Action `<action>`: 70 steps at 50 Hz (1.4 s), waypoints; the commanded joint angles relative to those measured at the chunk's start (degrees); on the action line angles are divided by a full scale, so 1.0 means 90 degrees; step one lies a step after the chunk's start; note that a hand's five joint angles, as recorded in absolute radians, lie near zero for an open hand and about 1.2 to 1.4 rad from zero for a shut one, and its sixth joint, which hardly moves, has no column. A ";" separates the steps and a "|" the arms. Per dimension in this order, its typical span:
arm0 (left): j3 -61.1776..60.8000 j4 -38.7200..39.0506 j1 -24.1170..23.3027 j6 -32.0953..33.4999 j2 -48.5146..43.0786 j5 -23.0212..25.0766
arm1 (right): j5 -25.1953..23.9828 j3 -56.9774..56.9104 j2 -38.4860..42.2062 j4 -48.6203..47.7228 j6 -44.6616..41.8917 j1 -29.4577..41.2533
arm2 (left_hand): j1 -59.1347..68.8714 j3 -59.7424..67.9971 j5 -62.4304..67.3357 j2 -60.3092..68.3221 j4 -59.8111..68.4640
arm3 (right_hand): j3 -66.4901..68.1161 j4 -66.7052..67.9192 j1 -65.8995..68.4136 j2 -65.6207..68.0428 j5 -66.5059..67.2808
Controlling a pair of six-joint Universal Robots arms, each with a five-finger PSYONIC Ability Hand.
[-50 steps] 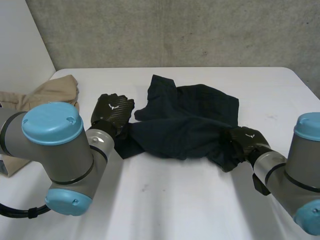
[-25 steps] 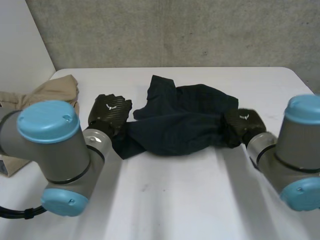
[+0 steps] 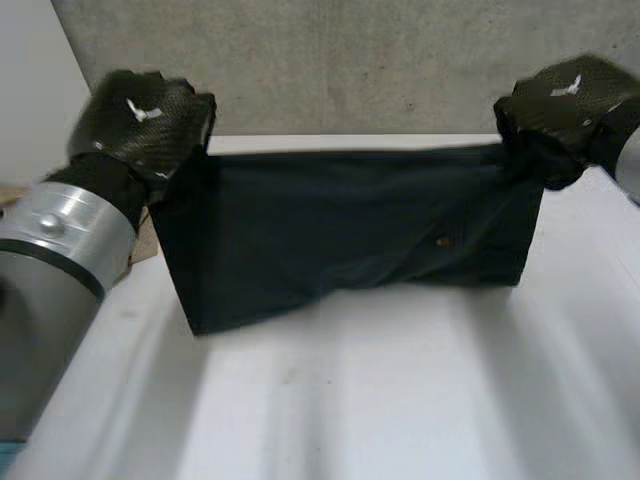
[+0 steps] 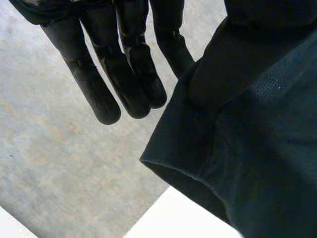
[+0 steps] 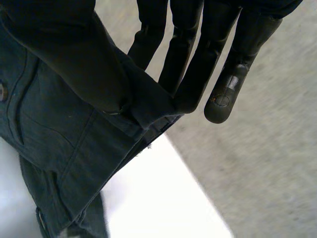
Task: Fold the laundry.
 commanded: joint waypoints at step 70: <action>-0.1582 0.0909 -0.0489 0.0034 -0.1933 -0.0007 | -0.0075 0.2398 0.1808 -0.1779 -0.0168 0.0356 | 0.1664 0.1293 0.1461 0.1259 0.1237 | 0.1364 0.1307 0.2626 0.1368 0.1506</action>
